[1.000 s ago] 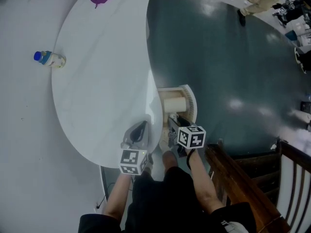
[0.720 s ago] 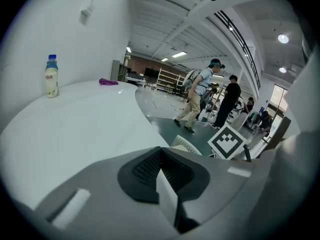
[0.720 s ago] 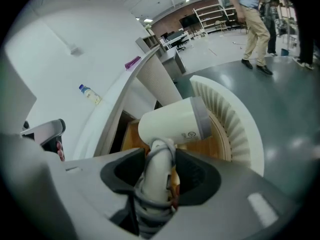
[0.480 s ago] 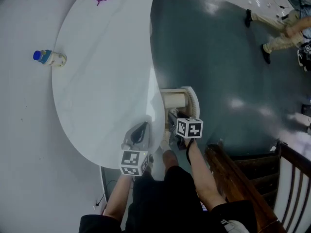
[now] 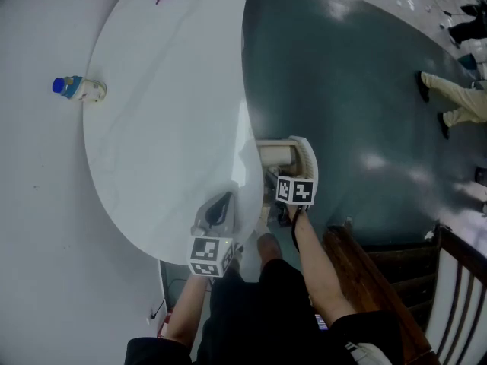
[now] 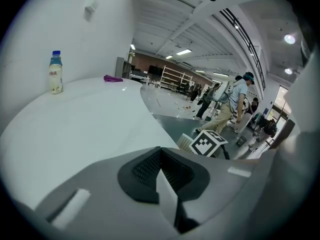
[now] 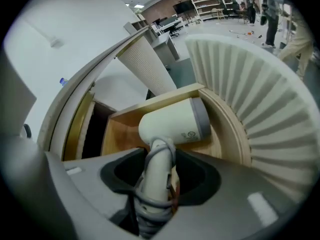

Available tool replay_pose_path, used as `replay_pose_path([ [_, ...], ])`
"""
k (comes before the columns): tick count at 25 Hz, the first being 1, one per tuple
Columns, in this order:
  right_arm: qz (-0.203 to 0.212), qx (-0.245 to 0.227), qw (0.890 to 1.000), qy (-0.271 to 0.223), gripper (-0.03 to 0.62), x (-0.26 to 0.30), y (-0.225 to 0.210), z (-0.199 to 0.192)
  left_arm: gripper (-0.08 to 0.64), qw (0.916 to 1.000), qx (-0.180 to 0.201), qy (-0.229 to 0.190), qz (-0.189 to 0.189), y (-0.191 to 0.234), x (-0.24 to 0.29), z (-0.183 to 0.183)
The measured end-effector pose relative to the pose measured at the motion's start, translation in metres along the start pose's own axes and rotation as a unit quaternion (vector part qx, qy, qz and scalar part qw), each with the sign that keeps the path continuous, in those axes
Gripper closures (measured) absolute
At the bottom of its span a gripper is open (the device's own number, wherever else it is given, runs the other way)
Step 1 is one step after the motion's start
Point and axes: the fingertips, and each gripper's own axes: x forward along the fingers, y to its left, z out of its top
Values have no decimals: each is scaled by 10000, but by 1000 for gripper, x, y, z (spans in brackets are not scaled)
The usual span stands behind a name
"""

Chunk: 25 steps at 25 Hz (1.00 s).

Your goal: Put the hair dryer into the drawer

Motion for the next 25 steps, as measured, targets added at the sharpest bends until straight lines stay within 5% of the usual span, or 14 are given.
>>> replay_pose_path([
  [16,20,311,9994,179,390,25,-14,-2,552,9999,-74,82,74,6,1,-6],
  [25,-132,98,9998,82,379,16,-11,1,552,9999,-52,-1,114,2,-6,-1],
])
